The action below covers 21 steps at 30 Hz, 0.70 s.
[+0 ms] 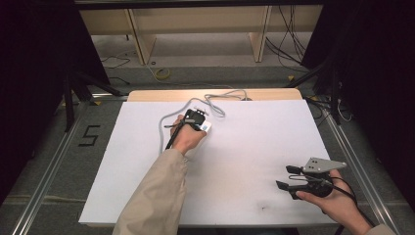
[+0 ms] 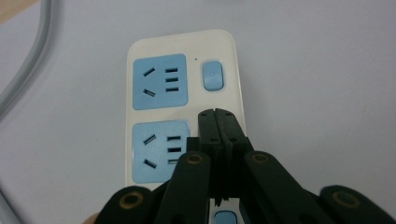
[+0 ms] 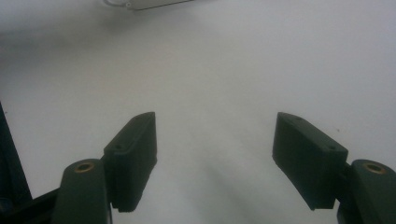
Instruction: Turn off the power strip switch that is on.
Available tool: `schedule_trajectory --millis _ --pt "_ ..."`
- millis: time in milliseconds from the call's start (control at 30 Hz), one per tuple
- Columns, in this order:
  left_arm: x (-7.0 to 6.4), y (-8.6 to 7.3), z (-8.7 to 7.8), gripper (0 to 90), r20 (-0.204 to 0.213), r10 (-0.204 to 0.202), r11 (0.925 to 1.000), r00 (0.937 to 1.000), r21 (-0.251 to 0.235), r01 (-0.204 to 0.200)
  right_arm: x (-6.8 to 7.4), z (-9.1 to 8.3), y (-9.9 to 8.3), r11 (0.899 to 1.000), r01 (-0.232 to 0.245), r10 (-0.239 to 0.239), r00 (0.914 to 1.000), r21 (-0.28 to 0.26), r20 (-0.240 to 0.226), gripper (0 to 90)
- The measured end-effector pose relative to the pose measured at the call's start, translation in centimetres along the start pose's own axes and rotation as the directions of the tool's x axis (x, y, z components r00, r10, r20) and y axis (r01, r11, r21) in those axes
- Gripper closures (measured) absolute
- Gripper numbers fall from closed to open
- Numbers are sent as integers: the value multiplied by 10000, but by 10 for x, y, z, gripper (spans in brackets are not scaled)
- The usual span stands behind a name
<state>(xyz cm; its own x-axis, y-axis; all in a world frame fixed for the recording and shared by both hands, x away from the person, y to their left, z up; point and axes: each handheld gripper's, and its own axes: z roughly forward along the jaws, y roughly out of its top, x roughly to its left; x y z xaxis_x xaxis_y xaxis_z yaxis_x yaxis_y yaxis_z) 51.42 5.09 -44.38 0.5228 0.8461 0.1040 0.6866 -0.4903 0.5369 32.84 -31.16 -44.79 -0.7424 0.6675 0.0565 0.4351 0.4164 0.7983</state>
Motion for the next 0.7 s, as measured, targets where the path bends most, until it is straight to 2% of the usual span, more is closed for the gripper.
schedule_trajectory --millis 233,533,700 --pt "-1 1 0 900 -103 -23 10000 9999 27 23 1 0 1 10000 51 -51 10000 -2 -21 312" --pt "-4 1 1 900 -288 171 9998 9994 109 -168 1 0 1 10000 61 -61 10000 20 -21 312" --pt "-4 1 1 900 -236 101 9997 9997 238 -95 1 0 1 10000 73 -73 10000 25 -22 312"
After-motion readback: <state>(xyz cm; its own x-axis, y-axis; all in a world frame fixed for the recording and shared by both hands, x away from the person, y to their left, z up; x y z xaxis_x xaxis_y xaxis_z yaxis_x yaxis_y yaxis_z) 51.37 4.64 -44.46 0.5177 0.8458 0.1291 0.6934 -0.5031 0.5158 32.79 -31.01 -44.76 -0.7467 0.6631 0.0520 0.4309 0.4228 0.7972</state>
